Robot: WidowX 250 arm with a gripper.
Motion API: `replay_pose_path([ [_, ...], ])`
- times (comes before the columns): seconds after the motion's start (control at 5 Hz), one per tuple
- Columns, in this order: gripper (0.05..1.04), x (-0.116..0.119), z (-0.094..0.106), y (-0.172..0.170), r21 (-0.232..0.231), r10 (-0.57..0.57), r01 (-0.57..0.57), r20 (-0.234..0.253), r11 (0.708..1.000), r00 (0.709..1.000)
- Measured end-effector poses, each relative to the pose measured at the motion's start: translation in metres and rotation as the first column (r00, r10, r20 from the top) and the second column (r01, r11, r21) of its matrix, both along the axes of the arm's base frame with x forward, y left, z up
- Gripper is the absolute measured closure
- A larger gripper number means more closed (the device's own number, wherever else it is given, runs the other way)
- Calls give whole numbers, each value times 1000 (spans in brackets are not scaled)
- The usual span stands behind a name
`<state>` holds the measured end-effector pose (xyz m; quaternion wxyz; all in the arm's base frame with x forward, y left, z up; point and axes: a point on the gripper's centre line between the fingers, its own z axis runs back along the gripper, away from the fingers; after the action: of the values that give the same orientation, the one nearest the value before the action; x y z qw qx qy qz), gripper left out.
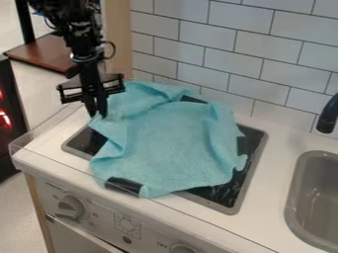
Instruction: Unfold the cloth from middle to left
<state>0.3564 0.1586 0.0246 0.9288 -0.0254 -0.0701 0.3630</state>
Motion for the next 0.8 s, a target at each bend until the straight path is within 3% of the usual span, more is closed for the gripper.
replay_pose_path([
  [0.2,1020,3,-9,10,-1,-29,29,-48,1000,998],
  [0.6,998,10,-12,13,-4,-143,143,-66,990,988],
  [0.8,830,10,-11,14,-6,-127,127,-64,992,990],
])
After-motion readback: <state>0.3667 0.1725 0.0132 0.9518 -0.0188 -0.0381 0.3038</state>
